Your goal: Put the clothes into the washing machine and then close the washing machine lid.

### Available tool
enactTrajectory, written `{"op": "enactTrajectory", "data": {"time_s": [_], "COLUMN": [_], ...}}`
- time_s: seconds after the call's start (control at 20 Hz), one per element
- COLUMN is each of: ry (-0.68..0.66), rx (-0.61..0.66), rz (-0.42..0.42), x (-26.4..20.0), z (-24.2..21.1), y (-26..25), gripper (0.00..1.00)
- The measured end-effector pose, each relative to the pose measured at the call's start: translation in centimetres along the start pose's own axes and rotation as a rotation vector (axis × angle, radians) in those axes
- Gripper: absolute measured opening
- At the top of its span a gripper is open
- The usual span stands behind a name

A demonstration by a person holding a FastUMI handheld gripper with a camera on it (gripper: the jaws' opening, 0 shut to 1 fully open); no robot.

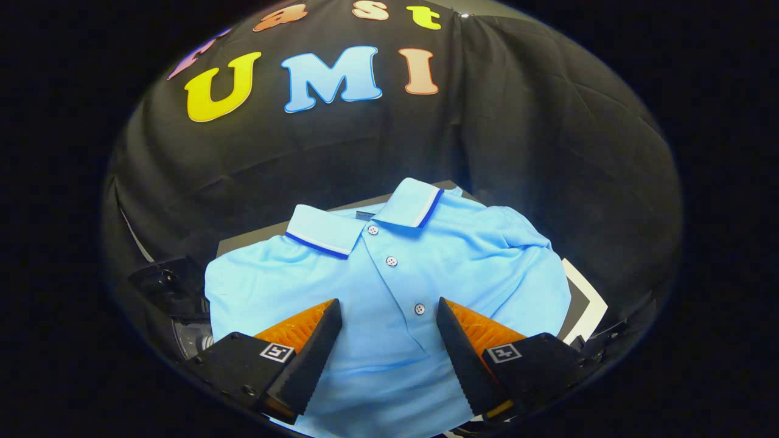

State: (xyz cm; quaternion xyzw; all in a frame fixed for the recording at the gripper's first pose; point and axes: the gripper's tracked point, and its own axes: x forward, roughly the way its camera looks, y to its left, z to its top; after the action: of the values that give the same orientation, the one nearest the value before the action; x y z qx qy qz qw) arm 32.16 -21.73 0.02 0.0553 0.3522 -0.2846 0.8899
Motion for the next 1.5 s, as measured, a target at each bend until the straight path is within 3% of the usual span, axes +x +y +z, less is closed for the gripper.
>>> {"op": "enactTrajectory", "data": {"time_s": [0.25,0.35,0.45,0.55,0.65,0.7,0.75,0.8,1.15,1.5], "ry": [0.057,0.066,0.055,0.015,-0.003,-0.012,-0.02,-0.029,-0.167,-0.266], "rx": [-0.001,-0.008,-0.011,0.004,-0.008,-0.02,-0.026,-0.023,0.02,-0.054], "rz": [0.015,0.019,0.02,0.002,-0.006,-0.006,-0.005,-0.004,0.046,0.068], "x": [-0.2,-0.1,-0.1,-0.2,-0.1,-0.2,-0.2,-0.4,-3.8,-8.7], "z": [-0.2,0.0,0.0,0.2,0.4,0.4,0.4,0.3,2.3,2.5], "y": [0.2,0.1,-0.3,-0.3,-0.3,-0.1,-0.2,-0.2,-0.2,0.6], "gripper": [0.86,0.86,0.35,0.34,0.18,0.18,0.05,0.02,0.01,0.01]}}
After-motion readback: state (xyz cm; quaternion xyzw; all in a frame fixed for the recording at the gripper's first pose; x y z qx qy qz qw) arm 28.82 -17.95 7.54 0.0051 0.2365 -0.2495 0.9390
